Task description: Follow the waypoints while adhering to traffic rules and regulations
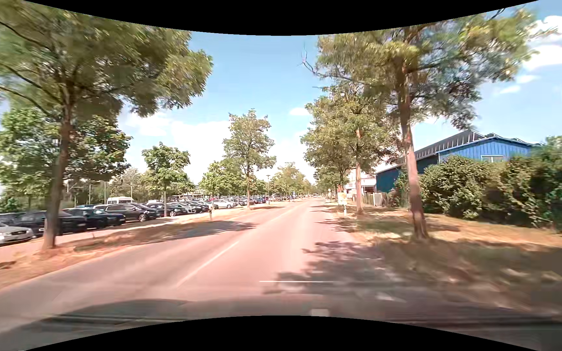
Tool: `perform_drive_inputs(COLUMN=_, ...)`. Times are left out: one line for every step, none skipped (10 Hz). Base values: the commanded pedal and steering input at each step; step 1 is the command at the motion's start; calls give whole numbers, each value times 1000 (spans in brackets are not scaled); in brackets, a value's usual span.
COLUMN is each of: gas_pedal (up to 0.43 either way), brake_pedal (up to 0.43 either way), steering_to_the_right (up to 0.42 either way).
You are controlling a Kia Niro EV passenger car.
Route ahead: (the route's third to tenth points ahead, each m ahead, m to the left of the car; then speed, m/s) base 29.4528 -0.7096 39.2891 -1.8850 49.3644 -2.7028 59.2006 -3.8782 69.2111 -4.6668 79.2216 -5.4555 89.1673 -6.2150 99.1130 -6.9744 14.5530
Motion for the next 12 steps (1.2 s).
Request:
perform_drive_inputs(gas_pedal=150, brake_pedal=0, steering_to_the_right=19)
perform_drive_inputs(gas_pedal=150, brake_pedal=0, steering_to_the_right=18)
perform_drive_inputs(gas_pedal=150, brake_pedal=0, steering_to_the_right=18)
perform_drive_inputs(gas_pedal=150, brake_pedal=0, steering_to_the_right=17)
perform_drive_inputs(gas_pedal=150, brake_pedal=0, steering_to_the_right=17)
perform_drive_inputs(gas_pedal=150, brake_pedal=0, steering_to_the_right=16)
perform_drive_inputs(gas_pedal=150, brake_pedal=0, steering_to_the_right=15)
perform_drive_inputs(gas_pedal=150, brake_pedal=0, steering_to_the_right=15)
perform_drive_inputs(gas_pedal=150, brake_pedal=0, steering_to_the_right=15)
perform_drive_inputs(gas_pedal=150, brake_pedal=0, steering_to_the_right=14)
perform_drive_inputs(gas_pedal=150, brake_pedal=0, steering_to_the_right=14)
perform_drive_inputs(gas_pedal=150, brake_pedal=0, steering_to_the_right=14)
